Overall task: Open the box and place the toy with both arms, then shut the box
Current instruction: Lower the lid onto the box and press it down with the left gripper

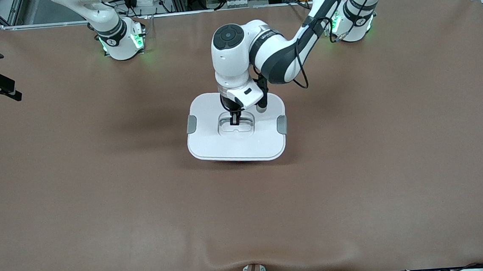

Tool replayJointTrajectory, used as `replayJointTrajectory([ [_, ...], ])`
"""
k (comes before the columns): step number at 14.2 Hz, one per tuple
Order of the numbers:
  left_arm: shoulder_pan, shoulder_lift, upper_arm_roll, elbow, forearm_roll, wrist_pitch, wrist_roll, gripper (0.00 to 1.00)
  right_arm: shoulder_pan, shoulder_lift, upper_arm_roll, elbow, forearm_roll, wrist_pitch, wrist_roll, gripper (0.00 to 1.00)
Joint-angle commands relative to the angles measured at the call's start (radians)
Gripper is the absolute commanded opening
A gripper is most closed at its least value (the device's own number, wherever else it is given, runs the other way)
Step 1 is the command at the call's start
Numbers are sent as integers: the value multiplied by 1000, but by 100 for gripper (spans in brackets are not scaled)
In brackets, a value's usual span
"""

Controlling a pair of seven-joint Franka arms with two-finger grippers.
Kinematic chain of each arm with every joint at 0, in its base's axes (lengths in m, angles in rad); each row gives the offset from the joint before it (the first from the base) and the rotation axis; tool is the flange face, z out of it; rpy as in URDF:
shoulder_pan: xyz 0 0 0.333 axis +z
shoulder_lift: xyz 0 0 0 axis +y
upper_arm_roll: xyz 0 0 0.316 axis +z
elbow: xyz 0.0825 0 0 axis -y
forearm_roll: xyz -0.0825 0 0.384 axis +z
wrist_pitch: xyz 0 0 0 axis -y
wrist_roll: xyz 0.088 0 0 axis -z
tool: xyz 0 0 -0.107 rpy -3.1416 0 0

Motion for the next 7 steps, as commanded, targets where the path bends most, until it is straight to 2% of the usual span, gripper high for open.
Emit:
replayJointTrajectory([
  [1, -6, 6, 3, 7, 32, 10, -22, 0, -6, -7, 10, -10, -1, 14, 4, 100],
  [4, -9, 7, 3, 5, 32, 10, -20, 0, -3, -9, 13, -10, -1, -18, 94, 100],
  [7, -9, 1, 5, -27, 36, 10, -15, 0, -3, -5, 13, -2, 1, -32, 100, 100],
])
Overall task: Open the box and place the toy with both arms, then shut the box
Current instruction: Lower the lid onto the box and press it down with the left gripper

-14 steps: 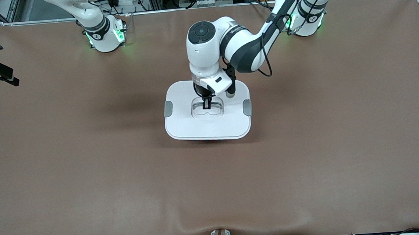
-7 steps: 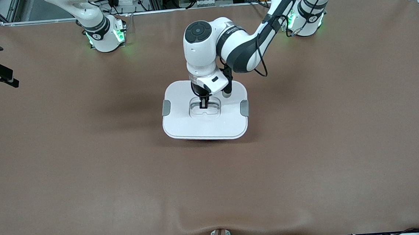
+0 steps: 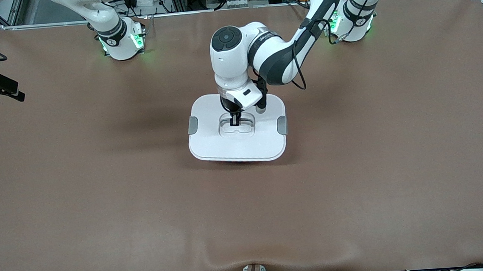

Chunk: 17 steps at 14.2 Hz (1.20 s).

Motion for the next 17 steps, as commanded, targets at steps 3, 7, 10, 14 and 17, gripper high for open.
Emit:
replayJointTrajectory([
  [3, -6, -6, 4, -19, 29, 9, -13, 0, 3, -7, 7, 3, -1, -13, 23, 100],
  [7, -10, -4, 4, -11, 29, 14, -18, 0, 3, -5, 7, 4, -1, -12, 23, 100],
  [10, -8, -6, 4, -11, 29, 32, -18, 0, 6, -2, 9, 4, 0, -9, 25, 100],
  [14, -6, -3, 4, -17, 29, 35, -13, 0, 1, -2, 7, 13, -1, -15, 23, 100],
  [17, 0, -1, 4, -25, 31, 35, -13, 0, 0, -4, 6, 15, -4, -29, 21, 100],
])
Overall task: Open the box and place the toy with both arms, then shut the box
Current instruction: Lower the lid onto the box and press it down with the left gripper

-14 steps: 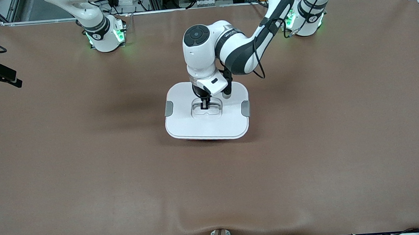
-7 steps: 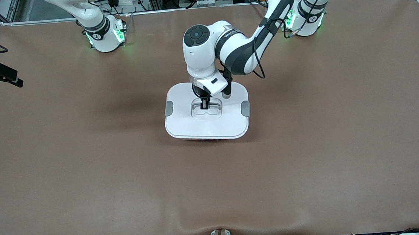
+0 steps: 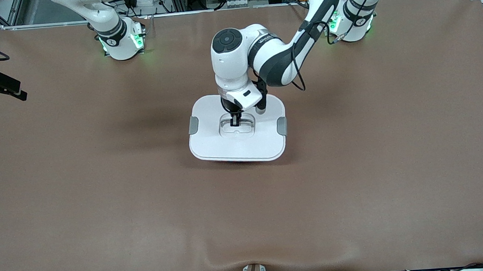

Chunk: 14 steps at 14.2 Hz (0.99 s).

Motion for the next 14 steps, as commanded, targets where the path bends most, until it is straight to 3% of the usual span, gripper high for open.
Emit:
replayJointTrajectory([
  [1, 4, -2, 3, -5, 30, 11, -13, 0, -3, -4, 2, 14, -4, -25, 17, 100],
  [14, 1, -2, 3, -4, 28, 11, -57, 0, -5, -4, 2, 30, -21, -24, 17, 100],
])
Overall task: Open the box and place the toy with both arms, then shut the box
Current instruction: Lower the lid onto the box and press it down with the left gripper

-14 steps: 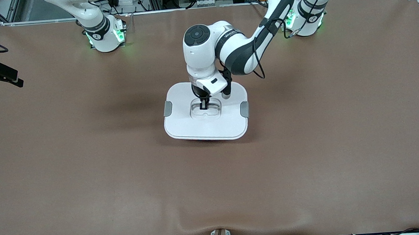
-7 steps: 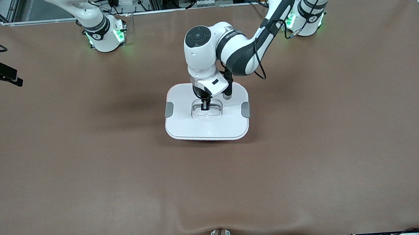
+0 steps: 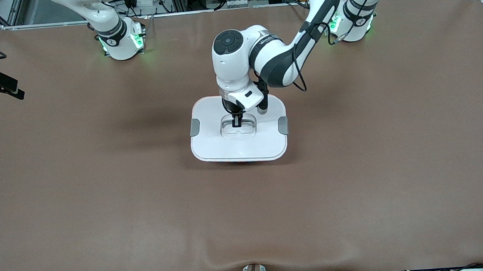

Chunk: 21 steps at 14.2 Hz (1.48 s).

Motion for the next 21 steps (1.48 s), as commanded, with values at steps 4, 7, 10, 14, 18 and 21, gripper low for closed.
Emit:
replayJointTrajectory([
  [4, 0, -2, 0, 0, 27, 11, -34, 0, -5, -4, 5, 17, -17, -17, 19, 100],
  [7, 0, 1, 0, 3, 25, 11, -37, 0, -2, -4, 5, 17, -17, -24, 19, 100],
  [10, -3, 2, 0, 3, 25, 19, -44, 0, -2, -4, 5, 17, -15, -26, 19, 100],
  [14, -7, 4, 0, 1, 30, 30, -47, 0, 0, -2, 5, 23, -15, -18, 16, 100],
  [18, -9, 14, 1, -2, 34, 30, -47, 0, 3, 15, 6, 40, -12, -15, 15, 100],
  [21, -10, 14, 1, -4, 34, 30, -47, 0, -3, 16, 6, 47, -10, -14, 10, 100],
])
